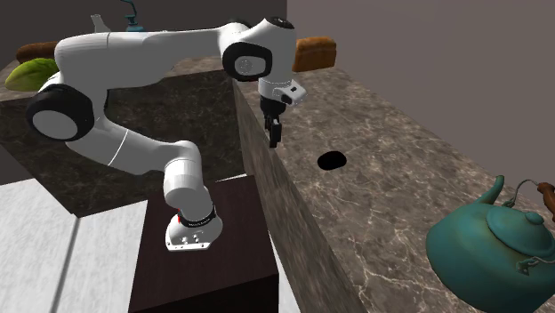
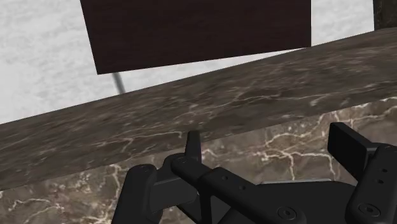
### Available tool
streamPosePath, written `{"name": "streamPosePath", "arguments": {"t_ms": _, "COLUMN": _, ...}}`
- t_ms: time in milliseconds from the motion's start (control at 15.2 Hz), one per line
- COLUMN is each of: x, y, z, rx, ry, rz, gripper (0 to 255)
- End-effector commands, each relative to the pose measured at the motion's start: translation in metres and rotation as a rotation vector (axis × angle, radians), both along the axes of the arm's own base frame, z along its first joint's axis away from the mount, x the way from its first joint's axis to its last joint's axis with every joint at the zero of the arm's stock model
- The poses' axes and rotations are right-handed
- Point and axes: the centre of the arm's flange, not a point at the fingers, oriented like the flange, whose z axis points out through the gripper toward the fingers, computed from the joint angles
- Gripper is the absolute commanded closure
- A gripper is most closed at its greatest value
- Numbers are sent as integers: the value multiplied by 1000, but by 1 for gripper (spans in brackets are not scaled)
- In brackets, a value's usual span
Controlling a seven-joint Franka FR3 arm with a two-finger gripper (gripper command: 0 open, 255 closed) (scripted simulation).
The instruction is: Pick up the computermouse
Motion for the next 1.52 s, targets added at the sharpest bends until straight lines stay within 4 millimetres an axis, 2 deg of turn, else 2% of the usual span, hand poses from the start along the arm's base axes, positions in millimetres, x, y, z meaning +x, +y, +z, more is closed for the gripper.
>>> {"name": "streamPosePath", "arguments": {"t_ms": 0, "x": 0, "y": 0, "z": 0, "rx": 0, "ry": 0, "rz": 0, "gripper": 0}}
{"name": "streamPosePath", "arguments": {"t_ms": 1056, "x": 173, "y": -101, "z": -18, "rx": 57, "ry": -97, "rz": -91, "gripper": 0}}
{"name": "streamPosePath", "arguments": {"t_ms": 1122, "x": 177, "y": -104, "z": -18, "rx": 59, "ry": -100, "rz": -94, "gripper": 0}}
{"name": "streamPosePath", "arguments": {"t_ms": 1452, "x": 177, "y": -104, "z": -45, "rx": 59, "ry": -100, "rz": -94, "gripper": 0}}
